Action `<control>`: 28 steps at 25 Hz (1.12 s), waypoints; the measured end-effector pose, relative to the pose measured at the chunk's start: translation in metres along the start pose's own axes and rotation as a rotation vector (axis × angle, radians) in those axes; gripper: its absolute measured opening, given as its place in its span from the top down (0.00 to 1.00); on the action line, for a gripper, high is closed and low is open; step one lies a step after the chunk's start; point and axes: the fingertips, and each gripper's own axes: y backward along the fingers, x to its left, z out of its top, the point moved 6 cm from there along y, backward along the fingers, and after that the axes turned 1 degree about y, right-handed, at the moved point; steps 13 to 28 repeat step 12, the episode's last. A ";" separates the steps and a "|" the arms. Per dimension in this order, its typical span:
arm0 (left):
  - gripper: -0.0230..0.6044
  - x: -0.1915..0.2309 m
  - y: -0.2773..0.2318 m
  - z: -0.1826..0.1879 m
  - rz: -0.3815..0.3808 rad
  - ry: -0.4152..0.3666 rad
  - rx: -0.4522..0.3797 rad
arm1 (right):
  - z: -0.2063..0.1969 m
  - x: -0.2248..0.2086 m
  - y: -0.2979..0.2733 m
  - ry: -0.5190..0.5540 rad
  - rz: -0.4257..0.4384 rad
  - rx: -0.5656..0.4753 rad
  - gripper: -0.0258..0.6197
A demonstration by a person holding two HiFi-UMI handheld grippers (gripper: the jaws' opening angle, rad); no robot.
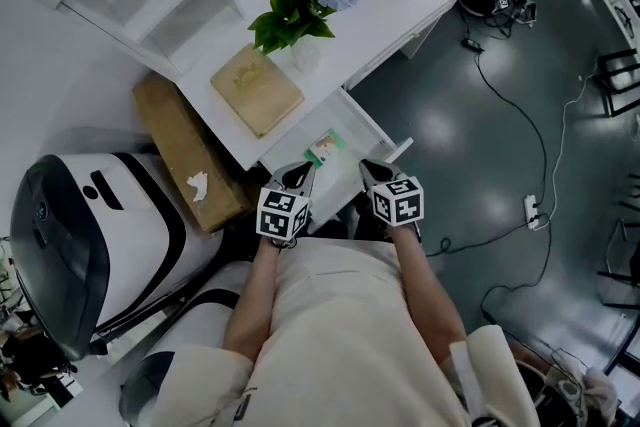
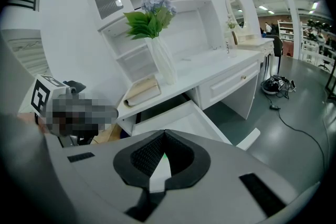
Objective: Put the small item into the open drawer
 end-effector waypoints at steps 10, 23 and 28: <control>0.94 -0.003 -0.002 -0.002 -0.033 -0.007 0.012 | 0.002 0.001 -0.002 0.006 0.012 0.004 0.92; 0.94 -0.005 -0.003 -0.005 -0.044 -0.025 0.033 | 0.002 0.001 -0.003 0.008 0.012 0.006 0.92; 0.94 -0.005 -0.003 -0.005 -0.044 -0.025 0.033 | 0.002 0.001 -0.003 0.008 0.012 0.006 0.92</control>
